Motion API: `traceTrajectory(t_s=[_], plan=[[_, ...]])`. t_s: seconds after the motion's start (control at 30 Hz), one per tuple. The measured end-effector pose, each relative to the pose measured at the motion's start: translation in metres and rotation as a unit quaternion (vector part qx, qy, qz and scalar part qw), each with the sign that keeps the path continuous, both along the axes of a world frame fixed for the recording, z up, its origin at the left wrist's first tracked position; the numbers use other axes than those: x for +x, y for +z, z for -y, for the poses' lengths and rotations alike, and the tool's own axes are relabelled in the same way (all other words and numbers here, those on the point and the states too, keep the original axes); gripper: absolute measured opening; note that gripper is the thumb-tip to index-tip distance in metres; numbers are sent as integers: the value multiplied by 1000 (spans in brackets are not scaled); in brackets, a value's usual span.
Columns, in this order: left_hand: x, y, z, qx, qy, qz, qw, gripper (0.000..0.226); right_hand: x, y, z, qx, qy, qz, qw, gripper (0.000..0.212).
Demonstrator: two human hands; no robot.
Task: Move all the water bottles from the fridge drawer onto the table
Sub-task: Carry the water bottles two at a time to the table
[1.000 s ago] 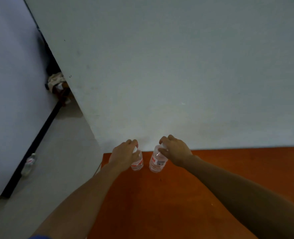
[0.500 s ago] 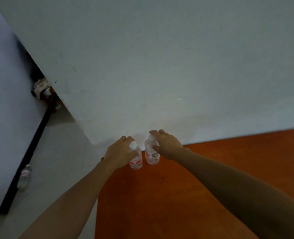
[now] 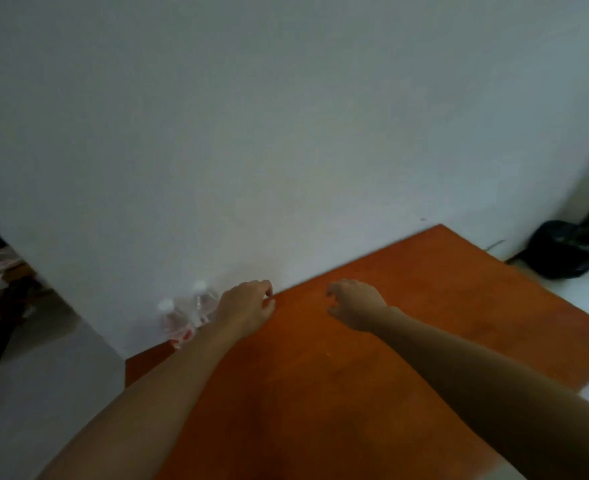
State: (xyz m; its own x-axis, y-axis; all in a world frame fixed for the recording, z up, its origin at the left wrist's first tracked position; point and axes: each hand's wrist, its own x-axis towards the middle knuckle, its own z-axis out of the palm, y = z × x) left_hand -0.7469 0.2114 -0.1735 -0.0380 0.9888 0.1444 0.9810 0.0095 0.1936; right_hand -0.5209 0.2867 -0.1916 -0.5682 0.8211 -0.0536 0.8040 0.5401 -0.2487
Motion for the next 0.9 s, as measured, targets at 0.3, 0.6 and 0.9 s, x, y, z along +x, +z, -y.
traceTrajectory(t_s=[0.3, 0.6, 0.9], plan=[[315, -14, 7, -54, -261, -2, 964, 25, 322, 4, 118, 9, -265, 3, 964, 31], [631, -8, 9, -60, -488, 14, 870, 23, 604, 15, 226, 21, -522, 2, 853, 38], [897, -17, -51, -49, -599, -27, 799, 20, 810, 18, 234, 15, -655, 24, 755, 35]])
